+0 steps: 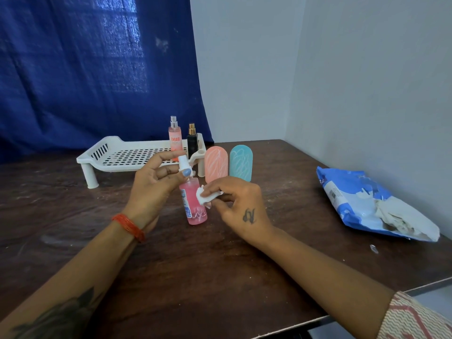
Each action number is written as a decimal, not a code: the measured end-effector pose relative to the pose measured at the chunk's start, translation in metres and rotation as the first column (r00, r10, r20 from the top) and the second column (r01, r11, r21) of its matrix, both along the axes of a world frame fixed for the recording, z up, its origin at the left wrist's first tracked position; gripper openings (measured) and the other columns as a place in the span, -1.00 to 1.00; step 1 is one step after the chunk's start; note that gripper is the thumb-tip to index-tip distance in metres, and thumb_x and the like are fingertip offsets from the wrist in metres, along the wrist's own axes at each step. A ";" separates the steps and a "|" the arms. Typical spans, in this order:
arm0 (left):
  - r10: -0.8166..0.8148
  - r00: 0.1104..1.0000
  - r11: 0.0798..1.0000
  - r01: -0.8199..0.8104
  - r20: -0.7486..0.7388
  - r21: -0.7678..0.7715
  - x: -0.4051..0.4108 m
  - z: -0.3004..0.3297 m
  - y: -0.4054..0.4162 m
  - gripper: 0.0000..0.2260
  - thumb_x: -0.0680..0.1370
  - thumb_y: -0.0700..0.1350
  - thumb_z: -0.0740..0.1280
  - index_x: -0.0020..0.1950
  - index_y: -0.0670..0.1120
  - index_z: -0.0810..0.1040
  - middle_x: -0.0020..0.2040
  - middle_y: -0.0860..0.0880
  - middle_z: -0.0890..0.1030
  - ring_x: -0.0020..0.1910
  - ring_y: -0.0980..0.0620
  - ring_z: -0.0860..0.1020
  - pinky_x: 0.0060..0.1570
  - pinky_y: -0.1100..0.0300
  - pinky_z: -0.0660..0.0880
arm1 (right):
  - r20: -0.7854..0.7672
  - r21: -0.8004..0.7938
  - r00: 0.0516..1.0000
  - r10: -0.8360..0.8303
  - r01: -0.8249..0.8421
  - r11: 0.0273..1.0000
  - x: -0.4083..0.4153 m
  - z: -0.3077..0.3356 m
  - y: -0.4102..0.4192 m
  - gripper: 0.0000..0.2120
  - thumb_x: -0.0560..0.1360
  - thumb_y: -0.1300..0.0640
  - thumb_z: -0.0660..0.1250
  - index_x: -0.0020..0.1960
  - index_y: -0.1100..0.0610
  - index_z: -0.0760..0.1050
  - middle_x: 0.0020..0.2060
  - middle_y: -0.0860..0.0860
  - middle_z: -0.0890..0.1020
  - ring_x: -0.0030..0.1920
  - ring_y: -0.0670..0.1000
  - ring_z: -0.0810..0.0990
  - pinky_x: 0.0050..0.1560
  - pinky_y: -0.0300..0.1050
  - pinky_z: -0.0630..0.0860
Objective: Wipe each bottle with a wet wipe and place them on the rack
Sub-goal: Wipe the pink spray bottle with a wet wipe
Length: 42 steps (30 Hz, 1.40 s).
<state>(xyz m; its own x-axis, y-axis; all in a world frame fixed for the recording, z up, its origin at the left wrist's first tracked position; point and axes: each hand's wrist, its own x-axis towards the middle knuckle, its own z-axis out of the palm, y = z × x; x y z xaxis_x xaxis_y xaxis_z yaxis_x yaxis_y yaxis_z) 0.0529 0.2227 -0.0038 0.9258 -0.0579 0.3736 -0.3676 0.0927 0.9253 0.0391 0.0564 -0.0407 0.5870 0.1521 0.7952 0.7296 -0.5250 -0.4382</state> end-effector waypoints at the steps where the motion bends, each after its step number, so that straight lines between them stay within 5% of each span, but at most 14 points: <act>1: 0.001 1.000 1.000 -0.001 0.005 0.006 0.000 0.000 0.000 -0.69 0.46 -0.34 0.34 0.10 -0.01 0.51 -0.08 -0.13 0.65 -0.05 -0.03 0.62 0.00 0.11 0.55 | 0.008 -0.012 1.000 0.019 -0.019 1.000 -0.001 0.000 0.000 -0.89 0.36 0.32 0.45 -0.12 0.20 0.65 -0.15 0.06 0.68 -0.11 -0.10 0.63 -0.08 -0.28 0.59; 8: -0.001 1.000 0.999 0.000 0.024 0.039 0.001 -0.001 0.002 -0.68 0.48 -0.35 0.33 0.14 -0.03 0.50 -0.09 -0.14 0.64 -0.05 -0.03 0.61 -0.01 0.14 0.54 | -0.165 0.016 0.986 -0.041 0.044 0.999 0.001 -0.002 0.001 -0.87 0.35 0.34 0.44 -0.14 0.17 0.63 -0.20 -0.10 0.61 -0.21 -0.24 0.55 -0.13 -0.45 0.49; 14: 0.005 0.999 0.998 -0.008 0.033 0.065 0.000 0.000 0.001 -0.69 0.49 -0.32 0.33 0.15 0.00 0.50 -0.11 -0.08 0.65 -0.12 0.09 0.61 -0.03 0.21 0.56 | -0.052 -0.010 0.999 0.015 -0.015 1.000 -0.002 0.001 0.002 -0.89 0.33 0.31 0.48 -0.16 0.18 0.65 -0.20 0.03 0.67 -0.15 -0.12 0.60 -0.14 -0.35 0.56; 20: 0.025 0.999 0.996 -0.027 0.025 0.087 -0.001 0.001 0.001 -0.67 0.49 -0.31 0.33 0.20 -0.02 0.49 -0.07 -0.11 0.66 -0.11 0.09 0.62 -0.01 0.19 0.54 | -0.148 -0.049 0.988 -0.039 0.032 0.998 -0.001 -0.002 0.001 -0.88 0.33 0.35 0.44 -0.19 0.17 0.64 -0.23 -0.02 0.64 -0.25 -0.23 0.52 -0.17 -0.48 0.45; 25: 0.027 0.999 0.994 -0.031 0.041 0.102 0.000 0.001 0.002 -0.67 0.49 -0.31 0.33 0.22 -0.05 0.48 -0.07 -0.11 0.66 -0.14 0.15 0.62 0.01 0.19 0.55 | -0.144 0.010 0.990 0.008 -0.007 1.000 -0.003 0.002 0.003 -0.85 0.33 0.36 0.43 -0.13 0.17 0.62 -0.19 -0.02 0.65 -0.15 -0.10 0.59 -0.16 -0.23 0.58; 30: 0.026 0.998 0.994 -0.032 0.059 0.107 0.000 0.000 0.001 -0.67 0.47 -0.31 0.35 0.13 0.05 0.51 -0.17 0.02 0.69 -0.15 0.19 0.63 -0.05 0.29 0.56 | -0.119 -0.106 0.993 -0.007 -0.006 0.994 -0.002 -0.002 0.000 -0.89 0.30 0.33 0.48 -0.25 0.15 0.64 -0.28 -0.01 0.65 -0.28 -0.22 0.53 -0.21 -0.42 0.48; 37: 0.029 0.997 0.992 -0.037 0.074 0.117 -0.004 0.003 0.000 -0.59 0.41 -0.29 0.41 0.22 -0.04 0.49 -0.11 0.01 0.68 -0.16 0.21 0.64 -0.16 0.41 0.53 | -0.211 -0.044 0.976 -0.048 0.039 0.998 0.000 -0.002 0.003 -0.85 0.32 0.39 0.42 -0.19 0.18 0.59 -0.22 0.00 0.63 -0.19 -0.11 0.57 -0.19 -0.30 0.54; 42: 0.056 0.997 0.992 -0.062 0.056 0.113 -0.002 0.002 0.001 -0.59 0.42 -0.28 0.40 0.25 -0.07 0.49 -0.10 0.00 0.68 -0.17 0.22 0.64 -0.18 0.39 0.54 | -0.177 -0.078 0.984 0.012 -0.026 0.997 -0.005 0.003 0.002 -0.88 0.32 0.33 0.44 -0.20 0.14 0.61 -0.25 -0.06 0.62 -0.22 -0.18 0.54 -0.20 -0.45 0.44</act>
